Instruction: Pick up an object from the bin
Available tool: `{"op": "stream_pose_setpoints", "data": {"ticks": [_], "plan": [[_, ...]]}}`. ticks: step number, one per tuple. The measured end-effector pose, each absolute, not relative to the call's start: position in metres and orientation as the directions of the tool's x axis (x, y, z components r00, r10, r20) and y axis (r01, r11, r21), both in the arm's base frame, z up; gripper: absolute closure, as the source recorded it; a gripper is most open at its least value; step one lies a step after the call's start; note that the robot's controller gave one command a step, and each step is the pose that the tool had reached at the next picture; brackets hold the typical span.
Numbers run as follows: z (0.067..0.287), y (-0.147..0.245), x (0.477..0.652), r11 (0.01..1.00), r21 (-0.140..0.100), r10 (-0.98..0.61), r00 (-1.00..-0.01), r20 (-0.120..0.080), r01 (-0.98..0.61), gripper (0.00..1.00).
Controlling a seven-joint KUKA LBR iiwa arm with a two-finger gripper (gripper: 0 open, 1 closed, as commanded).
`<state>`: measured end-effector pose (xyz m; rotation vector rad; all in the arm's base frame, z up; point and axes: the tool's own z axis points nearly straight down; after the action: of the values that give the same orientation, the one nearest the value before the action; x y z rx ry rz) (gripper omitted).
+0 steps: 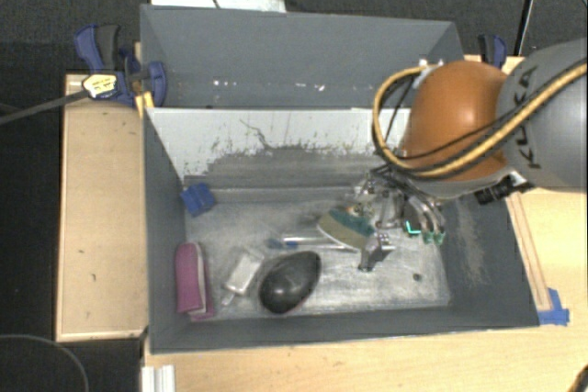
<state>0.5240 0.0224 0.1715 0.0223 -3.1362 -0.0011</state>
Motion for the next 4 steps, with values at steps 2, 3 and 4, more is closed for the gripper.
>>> {"op": "stream_pose_setpoints", "data": {"ticks": [2, 3, 4], "plan": [[0.074, 0.145, 0.525, 0.996, 0.002, -0.089, -0.996, -0.002, -0.089, 0.0], [0.075, 0.142, 0.527, 0.997, 0.002, -0.082, -0.997, -0.008, -0.082, 1.0], [0.114, 0.069, 0.543, 0.932, -0.004, -0.363, -0.932, -0.006, -0.363, 1.0]]}}
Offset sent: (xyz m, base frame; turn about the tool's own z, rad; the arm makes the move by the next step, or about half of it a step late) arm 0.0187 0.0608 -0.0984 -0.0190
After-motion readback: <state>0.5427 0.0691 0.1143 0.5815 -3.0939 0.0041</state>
